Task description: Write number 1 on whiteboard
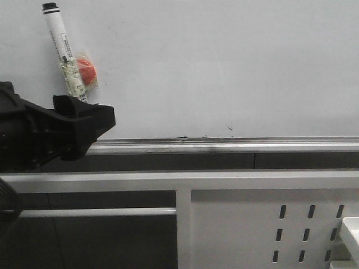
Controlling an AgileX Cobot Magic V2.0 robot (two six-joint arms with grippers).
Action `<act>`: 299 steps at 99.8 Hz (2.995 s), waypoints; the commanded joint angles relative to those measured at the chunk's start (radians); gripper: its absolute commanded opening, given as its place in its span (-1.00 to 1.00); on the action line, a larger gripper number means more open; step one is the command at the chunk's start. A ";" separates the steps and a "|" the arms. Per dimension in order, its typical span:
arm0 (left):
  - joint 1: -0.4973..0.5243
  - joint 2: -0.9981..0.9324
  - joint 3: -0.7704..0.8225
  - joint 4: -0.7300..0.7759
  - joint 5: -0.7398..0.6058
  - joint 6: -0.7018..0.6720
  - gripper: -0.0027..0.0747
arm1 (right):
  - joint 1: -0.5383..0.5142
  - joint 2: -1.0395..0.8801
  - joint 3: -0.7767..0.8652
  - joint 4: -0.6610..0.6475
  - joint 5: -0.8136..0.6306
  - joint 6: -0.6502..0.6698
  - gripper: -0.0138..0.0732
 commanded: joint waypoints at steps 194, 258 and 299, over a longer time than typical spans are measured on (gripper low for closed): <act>-0.015 -0.300 -0.200 0.708 0.776 0.406 -0.98 | 0.852 0.738 -0.619 -0.057 0.054 -0.379 0.33; -0.015 -0.300 -0.230 0.708 0.748 0.406 -0.98 | 0.854 0.796 -0.649 -0.046 0.089 -0.379 -0.28; -0.015 -0.300 -0.230 0.690 0.626 0.406 -0.85 | 0.854 0.796 -0.649 -0.024 0.094 -0.375 -0.84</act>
